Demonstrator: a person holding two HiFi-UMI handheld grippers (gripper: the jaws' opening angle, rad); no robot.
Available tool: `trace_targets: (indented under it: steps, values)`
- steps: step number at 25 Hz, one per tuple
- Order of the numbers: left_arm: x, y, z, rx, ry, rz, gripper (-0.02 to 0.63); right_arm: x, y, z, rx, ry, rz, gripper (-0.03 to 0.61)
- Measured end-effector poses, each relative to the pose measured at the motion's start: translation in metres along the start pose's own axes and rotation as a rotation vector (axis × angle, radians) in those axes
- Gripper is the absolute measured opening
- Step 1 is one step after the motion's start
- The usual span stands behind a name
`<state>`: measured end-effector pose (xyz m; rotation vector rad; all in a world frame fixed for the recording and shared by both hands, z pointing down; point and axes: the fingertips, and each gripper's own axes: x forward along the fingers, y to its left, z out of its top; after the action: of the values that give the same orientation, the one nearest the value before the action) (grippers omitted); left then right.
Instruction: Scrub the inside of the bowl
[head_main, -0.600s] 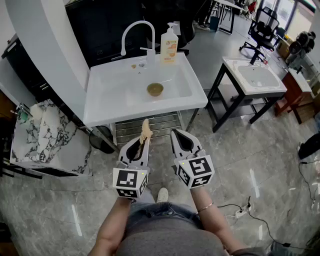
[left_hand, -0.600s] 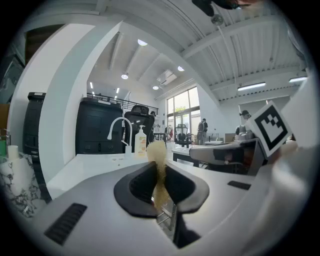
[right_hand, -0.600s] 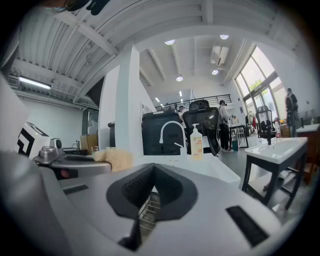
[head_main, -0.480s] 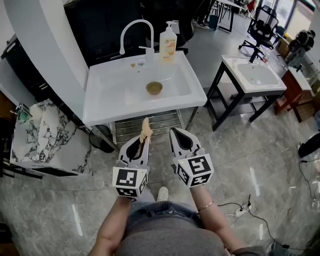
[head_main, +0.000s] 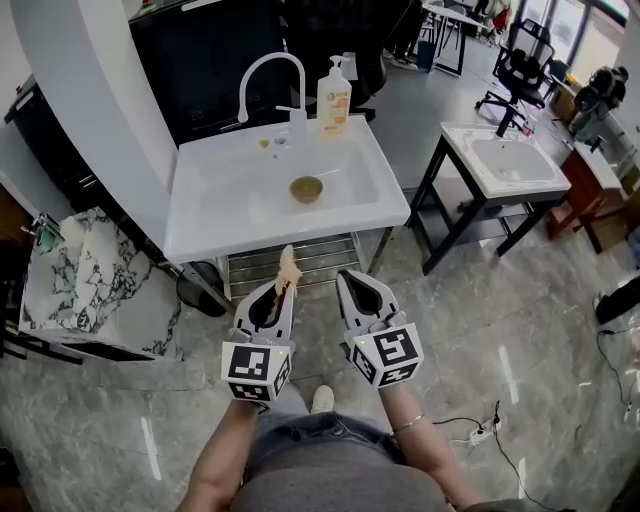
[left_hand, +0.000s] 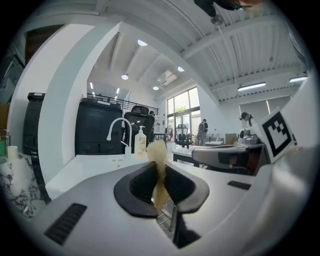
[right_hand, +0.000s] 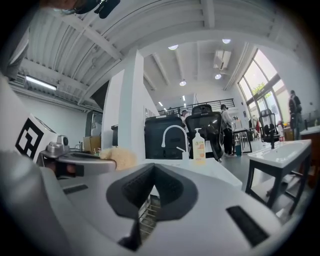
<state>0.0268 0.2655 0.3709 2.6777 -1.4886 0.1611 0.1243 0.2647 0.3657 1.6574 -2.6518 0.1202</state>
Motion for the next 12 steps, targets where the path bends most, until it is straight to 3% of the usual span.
trace_targets:
  steps: [12]
  values:
    - [0.039,0.030,0.000,-0.010,0.012,0.004,0.044,0.042,-0.019,0.000,0.012,0.003,-0.011,0.011]
